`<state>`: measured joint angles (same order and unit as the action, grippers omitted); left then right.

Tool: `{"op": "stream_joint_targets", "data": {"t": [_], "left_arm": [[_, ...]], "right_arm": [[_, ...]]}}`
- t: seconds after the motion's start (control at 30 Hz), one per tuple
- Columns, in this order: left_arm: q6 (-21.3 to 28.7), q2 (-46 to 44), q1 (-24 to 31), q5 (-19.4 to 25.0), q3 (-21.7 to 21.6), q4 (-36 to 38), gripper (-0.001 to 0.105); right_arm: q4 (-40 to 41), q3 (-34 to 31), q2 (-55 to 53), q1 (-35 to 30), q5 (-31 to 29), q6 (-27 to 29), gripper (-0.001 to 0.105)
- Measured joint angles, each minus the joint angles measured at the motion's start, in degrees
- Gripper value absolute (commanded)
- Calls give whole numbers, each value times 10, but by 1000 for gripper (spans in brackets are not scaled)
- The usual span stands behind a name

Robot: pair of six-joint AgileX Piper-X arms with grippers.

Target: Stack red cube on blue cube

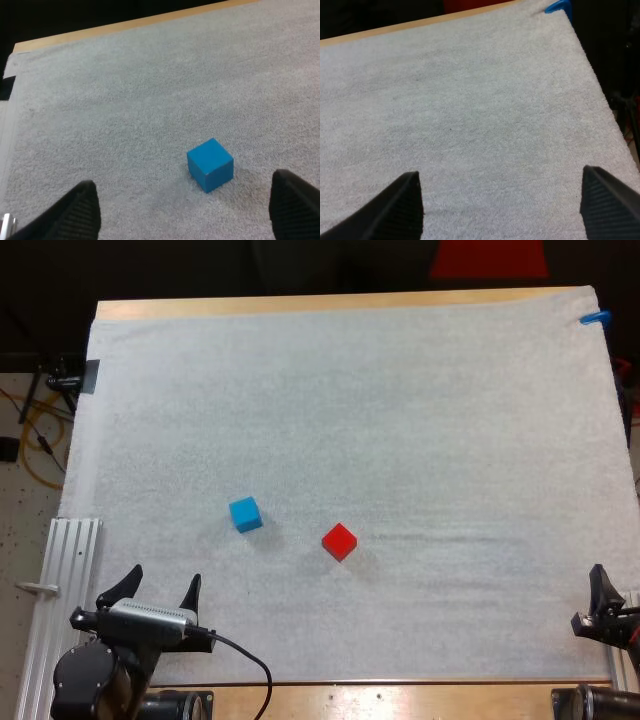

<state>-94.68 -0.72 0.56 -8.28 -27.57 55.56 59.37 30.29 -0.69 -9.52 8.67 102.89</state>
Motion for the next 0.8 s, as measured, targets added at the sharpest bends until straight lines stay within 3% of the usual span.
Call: {"op": "stream_joint_targets", "data": {"t": [0.23,0.53,0.63,0.8], "left_arm": [[0,0,0,-2,0,0,67],[0,0,-5,-14,-6,4,67],[7,0,-24,-14,-30,18,67],[38,64,-85,-19,-112,54,67]], "right_arm": [[0,0,0,0,1,0,64],[0,5,17,29,57,-1,64],[2,27,63,56,58,10,64],[2,106,171,119,78,34,64]]}}
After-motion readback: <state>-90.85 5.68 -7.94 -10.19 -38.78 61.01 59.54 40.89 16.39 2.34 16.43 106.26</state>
